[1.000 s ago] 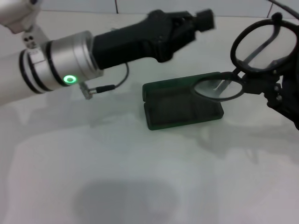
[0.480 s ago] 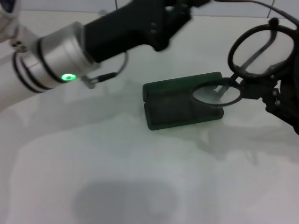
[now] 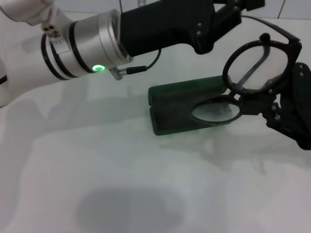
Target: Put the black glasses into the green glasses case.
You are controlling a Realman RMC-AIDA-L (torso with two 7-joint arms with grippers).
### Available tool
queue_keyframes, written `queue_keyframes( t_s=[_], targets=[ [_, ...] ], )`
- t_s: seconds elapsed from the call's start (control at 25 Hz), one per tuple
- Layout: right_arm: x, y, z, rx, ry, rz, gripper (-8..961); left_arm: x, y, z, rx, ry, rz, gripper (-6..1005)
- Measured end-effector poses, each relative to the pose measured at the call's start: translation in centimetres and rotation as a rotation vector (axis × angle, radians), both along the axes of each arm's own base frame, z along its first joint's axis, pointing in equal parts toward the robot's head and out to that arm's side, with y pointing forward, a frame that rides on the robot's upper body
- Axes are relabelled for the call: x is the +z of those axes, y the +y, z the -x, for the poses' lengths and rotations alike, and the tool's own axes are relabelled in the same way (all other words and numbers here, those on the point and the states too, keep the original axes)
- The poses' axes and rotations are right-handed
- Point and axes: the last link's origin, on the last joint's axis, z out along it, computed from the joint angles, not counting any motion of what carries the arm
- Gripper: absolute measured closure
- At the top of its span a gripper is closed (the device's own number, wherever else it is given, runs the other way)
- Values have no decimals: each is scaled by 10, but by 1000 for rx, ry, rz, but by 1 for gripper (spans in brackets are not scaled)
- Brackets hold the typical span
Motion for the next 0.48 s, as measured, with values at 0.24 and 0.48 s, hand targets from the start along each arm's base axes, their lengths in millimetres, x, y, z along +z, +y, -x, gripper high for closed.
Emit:
queue_keyframes(
  t_s=[0.24,0.48],
  targets=[
    [0,0,0,3,-2,5,907,-10,-2,-4,-41,77,41,952],
    [0,-1,0,5,-1,8,907,-14,-5,-4,-58,107,64,952]
  ],
)
